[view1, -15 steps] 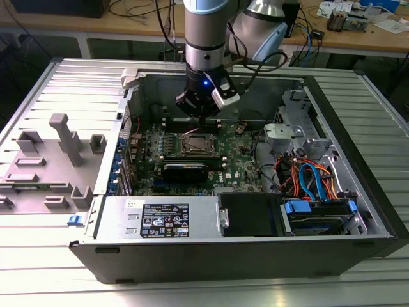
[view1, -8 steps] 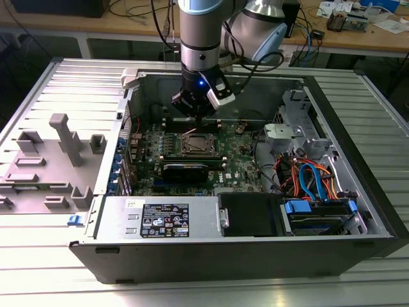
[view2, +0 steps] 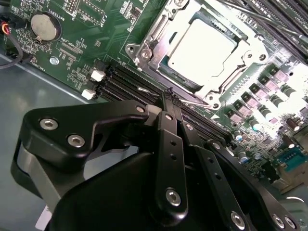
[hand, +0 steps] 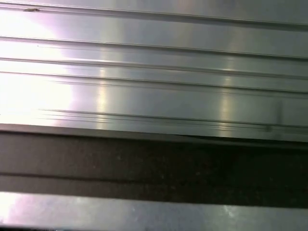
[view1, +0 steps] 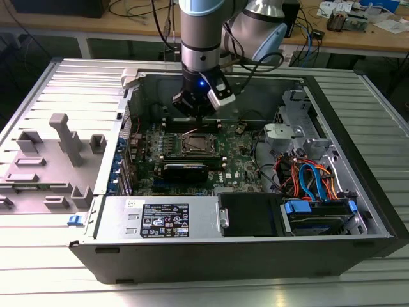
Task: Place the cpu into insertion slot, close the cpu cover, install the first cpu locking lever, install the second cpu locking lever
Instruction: 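Install the first cpu locking lever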
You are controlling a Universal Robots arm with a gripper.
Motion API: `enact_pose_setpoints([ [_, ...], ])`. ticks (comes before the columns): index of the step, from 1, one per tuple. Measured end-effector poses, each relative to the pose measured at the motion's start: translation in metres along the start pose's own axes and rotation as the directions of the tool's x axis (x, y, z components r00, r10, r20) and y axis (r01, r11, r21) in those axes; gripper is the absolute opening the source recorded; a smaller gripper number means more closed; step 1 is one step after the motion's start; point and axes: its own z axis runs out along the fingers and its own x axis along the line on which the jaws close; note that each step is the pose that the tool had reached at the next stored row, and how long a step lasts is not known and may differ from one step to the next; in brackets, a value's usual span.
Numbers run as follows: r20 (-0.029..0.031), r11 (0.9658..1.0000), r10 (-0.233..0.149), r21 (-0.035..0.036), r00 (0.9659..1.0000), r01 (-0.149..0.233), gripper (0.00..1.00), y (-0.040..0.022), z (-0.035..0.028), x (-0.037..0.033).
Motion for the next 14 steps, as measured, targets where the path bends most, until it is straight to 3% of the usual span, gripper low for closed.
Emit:
enact_pose_setpoints([
  [14, 0.0002, 1.0000, 0.000, -0.0011, 1.0000, 0.000, 0.11, 0.0022, 0.0099, -0.0106],
])
